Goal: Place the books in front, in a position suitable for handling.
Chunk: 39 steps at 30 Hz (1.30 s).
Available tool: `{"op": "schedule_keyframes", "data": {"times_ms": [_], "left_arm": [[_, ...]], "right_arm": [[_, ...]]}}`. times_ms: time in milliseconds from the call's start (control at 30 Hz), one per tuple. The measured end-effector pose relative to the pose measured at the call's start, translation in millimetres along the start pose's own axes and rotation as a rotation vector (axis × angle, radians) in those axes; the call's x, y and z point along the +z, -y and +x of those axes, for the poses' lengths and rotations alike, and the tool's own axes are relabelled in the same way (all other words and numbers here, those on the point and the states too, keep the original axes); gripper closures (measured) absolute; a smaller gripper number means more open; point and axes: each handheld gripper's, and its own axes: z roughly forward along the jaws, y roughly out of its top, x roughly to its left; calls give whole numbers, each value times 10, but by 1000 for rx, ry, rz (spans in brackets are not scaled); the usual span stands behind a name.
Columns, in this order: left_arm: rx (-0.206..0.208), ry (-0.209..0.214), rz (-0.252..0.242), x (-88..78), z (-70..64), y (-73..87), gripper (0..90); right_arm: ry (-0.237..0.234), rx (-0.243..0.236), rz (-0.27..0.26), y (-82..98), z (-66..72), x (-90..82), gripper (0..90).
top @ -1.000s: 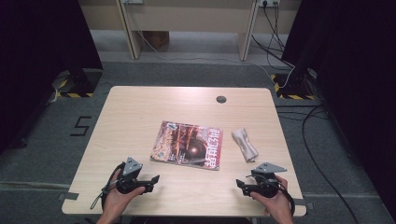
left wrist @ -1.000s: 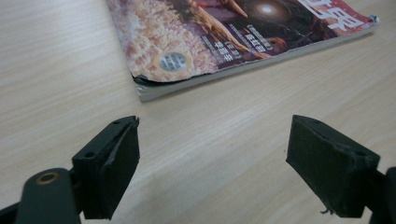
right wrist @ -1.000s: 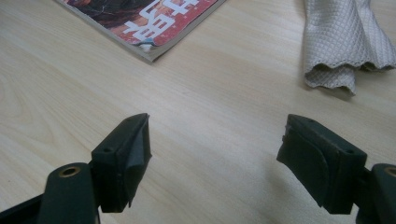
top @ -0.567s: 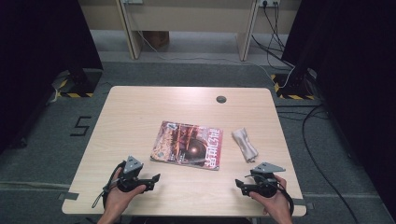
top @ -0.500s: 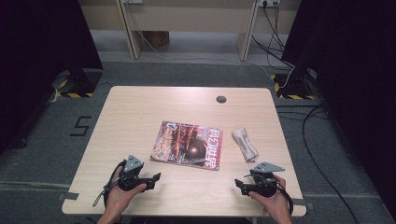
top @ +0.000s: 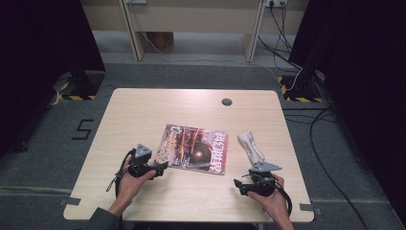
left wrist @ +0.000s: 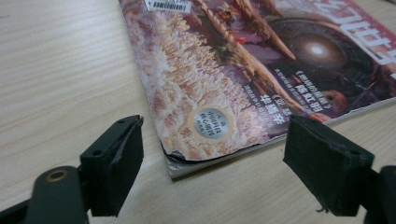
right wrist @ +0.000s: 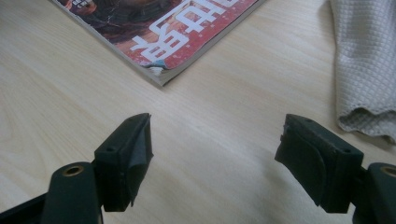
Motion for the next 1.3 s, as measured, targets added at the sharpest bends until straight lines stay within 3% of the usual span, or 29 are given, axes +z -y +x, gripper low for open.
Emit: {"op": "schedule_keyframes", "data": {"times_ms": [167, 400, 500, 600, 767, 833, 900, 1000, 1067, 1133, 1167, 1200, 1300], "left_arm": [[14, -28, -8, 94, 39, -75, 295], [4, -26, 6, 196, 117, -129, 366], [40, -49, 31, 225, 130, -115, 388], [50, -38, 35, 234, 129, -83, 419], [80, -36, 18, 215, 79, -47, 487], [116, -43, 22, 201, 45, -44, 489], [113, -28, 19, 183, -5, -20, 573], [120, -23, 27, 134, -70, 19, 600], [114, -24, 31, 100, -105, 51, 584], [183, -39, 56, 80, -151, 72, 566], [190, -53, 68, 76, -172, 65, 561], [173, -51, 70, 80, -186, 58, 471], [117, -29, 63, 103, -153, -4, 417]], "right_arm": [[-3, -27, 5, -74, 67, 98, 280], [-1, -48, -2, -175, 138, 210, 319], [-1, -70, -2, -209, 173, 261, 327], [-2, -79, 12, -223, 196, 308, 329], [-7, -85, 14, -240, 183, 353, 328], [-8, -75, 13, -250, 181, 349, 328], [-4, -85, 7, -264, 164, 353, 329], [-5, -81, 2, -278, 161, 374, 328], [-17, -76, 7, -293, 147, 417, 329], [-16, -79, 11, -299, 145, 435, 329], [-17, -81, 11, -303, 146, 453, 329], [-20, -85, 15, -313, 149, 477, 329], [-21, -76, 21, -329, 159, 500, 326]]}}
